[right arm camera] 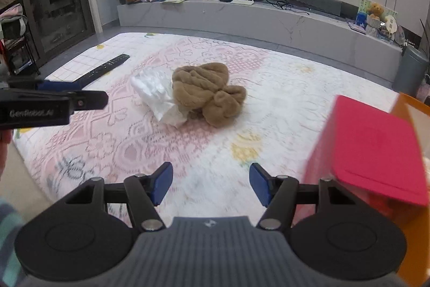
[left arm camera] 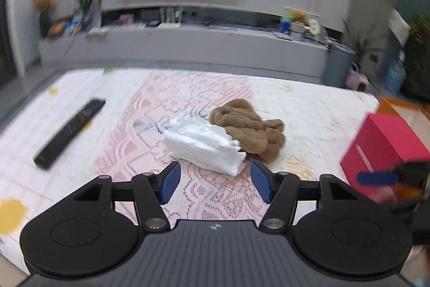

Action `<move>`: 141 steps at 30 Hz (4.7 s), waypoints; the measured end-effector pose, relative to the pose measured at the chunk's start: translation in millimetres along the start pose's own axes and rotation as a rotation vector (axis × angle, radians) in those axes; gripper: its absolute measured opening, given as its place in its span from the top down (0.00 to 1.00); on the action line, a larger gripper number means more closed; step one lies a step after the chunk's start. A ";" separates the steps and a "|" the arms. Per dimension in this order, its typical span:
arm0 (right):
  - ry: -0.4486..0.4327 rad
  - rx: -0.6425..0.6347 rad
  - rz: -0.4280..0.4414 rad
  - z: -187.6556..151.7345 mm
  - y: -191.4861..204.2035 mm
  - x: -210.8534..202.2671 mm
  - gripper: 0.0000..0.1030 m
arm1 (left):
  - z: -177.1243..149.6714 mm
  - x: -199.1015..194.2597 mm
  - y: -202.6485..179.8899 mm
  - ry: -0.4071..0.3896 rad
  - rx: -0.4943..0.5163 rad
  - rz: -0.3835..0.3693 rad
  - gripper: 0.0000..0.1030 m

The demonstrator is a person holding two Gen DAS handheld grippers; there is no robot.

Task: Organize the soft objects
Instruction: 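Move both open grippers back toward the white bag and brown plush bear, then grasp the white plastic bag with left gripper while right gripper grasps the brown plush bear, then lift the bag and bear and carry both over the orange-rimmed box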

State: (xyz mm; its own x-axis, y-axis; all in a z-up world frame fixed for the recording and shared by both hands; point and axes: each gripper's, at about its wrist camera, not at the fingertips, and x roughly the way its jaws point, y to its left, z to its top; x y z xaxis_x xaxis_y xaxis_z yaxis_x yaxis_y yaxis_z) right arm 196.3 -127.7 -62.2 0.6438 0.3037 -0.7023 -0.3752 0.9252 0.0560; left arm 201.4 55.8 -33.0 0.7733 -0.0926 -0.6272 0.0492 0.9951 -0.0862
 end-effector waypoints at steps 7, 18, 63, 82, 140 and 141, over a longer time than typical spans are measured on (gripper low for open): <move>0.017 -0.033 -0.025 16.8 1.0 60.9 0.39 | 8.8 49.7 26.8 0.119 -0.281 -0.012 0.18; 0.012 -0.147 -0.073 70.0 3.2 135.4 0.22 | 15.4 101.6 28.8 0.164 -0.374 0.052 0.18; -0.009 -0.085 -0.034 66.4 8.9 111.7 0.70 | 3.4 70.7 18.4 0.064 -0.191 -0.062 0.91; -0.202 0.186 0.045 -30.0 7.5 -73.4 0.70 | -42.7 -66.5 -38.2 -0.111 -0.107 -0.228 0.91; 0.069 0.376 -0.363 -68.4 -311.8 -100.6 0.68 | -13.9 84.8 -382.4 0.158 0.568 -0.316 0.91; 0.071 0.371 -0.361 -67.8 -312.3 -99.8 0.68 | -14.2 86.2 -382.6 0.167 0.571 -0.318 0.91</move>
State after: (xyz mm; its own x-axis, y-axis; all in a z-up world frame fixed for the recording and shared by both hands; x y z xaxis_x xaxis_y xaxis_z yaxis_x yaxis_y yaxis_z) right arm 203.9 -462.4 -57.8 0.6369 -0.0543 -0.7690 0.1321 0.9905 0.0395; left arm 240.3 -333.4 -65.1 0.5606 -0.3426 -0.7539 0.6200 0.7771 0.1079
